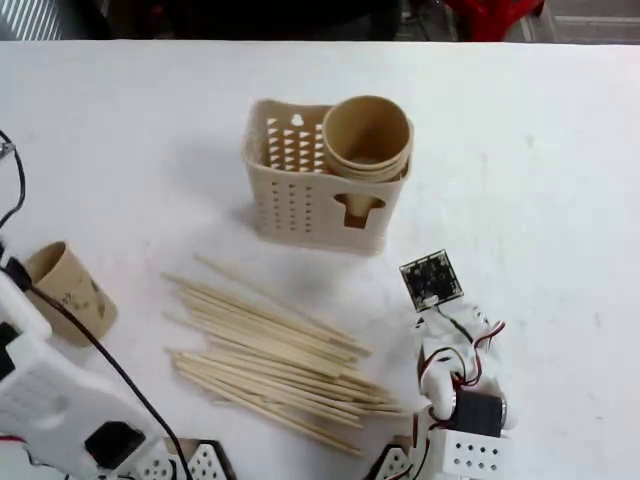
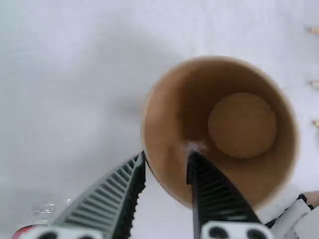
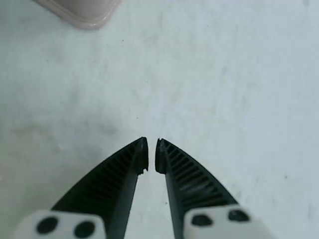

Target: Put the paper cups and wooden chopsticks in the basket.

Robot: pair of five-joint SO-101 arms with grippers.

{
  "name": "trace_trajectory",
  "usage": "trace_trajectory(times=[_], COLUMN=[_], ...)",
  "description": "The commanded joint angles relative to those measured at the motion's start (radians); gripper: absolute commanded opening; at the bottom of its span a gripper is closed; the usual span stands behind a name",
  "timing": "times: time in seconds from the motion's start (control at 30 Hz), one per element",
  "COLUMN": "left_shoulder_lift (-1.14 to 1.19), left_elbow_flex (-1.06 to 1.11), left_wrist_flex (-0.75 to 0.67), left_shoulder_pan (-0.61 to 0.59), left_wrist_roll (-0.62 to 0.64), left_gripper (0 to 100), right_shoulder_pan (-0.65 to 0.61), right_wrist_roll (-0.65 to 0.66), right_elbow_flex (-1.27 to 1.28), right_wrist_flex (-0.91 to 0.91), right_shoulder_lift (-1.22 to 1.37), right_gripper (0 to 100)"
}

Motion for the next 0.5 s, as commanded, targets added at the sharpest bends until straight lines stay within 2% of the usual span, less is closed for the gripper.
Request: trace_trajectory(times=[0.0, 0.47], left_shoulder_lift=[-0.117, -0.136], left_elbow_flex=[0.063, 0.095], left_wrist_flex=[-0.009, 0.026], left_shoulder_pan=[-0.015, -0.008], left_wrist_roll=[-0.041, -0.040], left_gripper=[15, 16], right_shoulder_pan=[-0.002, -0.002], right_wrist_roll=[-0.008, -0.008], right_elbow_flex=[0.008, 0.008], right_wrist_flex=[-0.016, -0.016], right_shoulder_lift=[-0.005, -0.005], right_gripper=[4.5, 4.5])
